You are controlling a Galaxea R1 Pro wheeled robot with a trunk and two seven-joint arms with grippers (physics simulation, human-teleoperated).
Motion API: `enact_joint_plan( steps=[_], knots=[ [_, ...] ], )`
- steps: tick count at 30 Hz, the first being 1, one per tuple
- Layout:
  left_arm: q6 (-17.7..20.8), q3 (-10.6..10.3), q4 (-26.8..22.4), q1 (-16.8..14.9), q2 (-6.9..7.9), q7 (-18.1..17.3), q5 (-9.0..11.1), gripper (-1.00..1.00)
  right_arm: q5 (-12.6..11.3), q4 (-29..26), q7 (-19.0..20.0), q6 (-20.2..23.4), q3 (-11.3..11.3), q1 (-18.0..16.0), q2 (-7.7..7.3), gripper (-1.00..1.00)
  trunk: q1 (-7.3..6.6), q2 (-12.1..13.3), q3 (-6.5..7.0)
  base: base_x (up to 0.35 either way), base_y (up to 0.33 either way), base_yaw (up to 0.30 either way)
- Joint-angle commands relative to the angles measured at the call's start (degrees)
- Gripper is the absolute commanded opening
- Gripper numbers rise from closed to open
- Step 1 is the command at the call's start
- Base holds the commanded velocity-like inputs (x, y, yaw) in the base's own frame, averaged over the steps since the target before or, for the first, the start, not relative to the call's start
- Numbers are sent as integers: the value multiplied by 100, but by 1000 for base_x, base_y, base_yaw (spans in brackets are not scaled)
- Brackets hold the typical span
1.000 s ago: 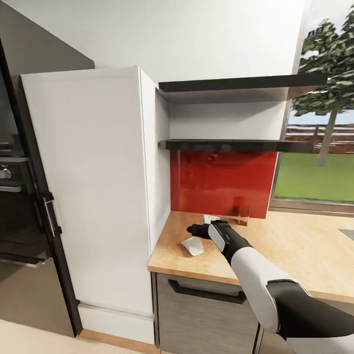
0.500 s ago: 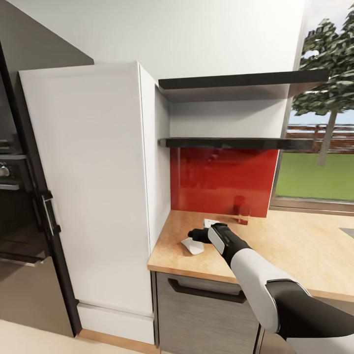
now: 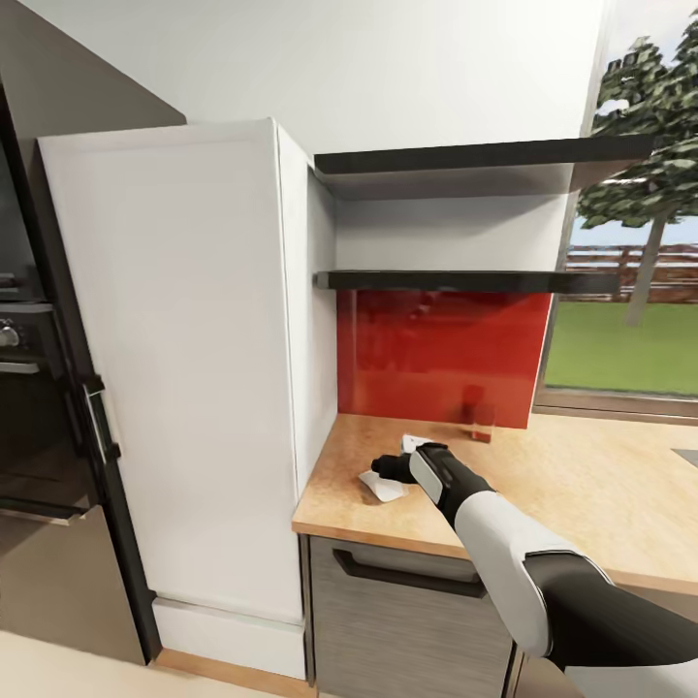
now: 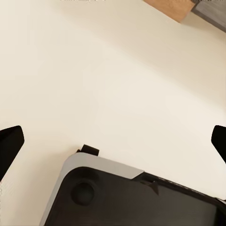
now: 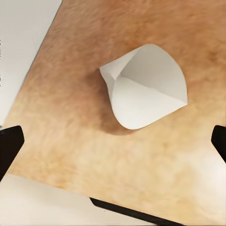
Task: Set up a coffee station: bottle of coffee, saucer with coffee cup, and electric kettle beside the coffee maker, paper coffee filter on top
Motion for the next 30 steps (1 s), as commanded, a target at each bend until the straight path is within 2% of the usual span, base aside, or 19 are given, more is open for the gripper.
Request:
enact_joint_plan(
  steps=[1, 10, 18, 30],
  knots=[
    [-8, -47, -10, 1, 3, 8, 52, 100, -55, 16, -34, 23, -11, -3, 3, 100, 2, -8, -9, 64, 215, 0],
    [-2, -47, -10, -1, 5, 8, 62, 100, -60, 68, -44, 41, -24, -3, 3, 100, 2, -8, -9, 41, 131, 0],
    [-6, -47, -10, -1, 9, 8, 239, 100, -60, 71, -51, 48, -27, -3, 3, 100, 2, -8, -9, 12, 9, 0],
    [-6, -47, -10, -1, 12, 8, 271, 100, -60, 71, -52, 8, -31, -3, 3, 100, 2, -8, -9, 205, 18, 0]
  ],
)
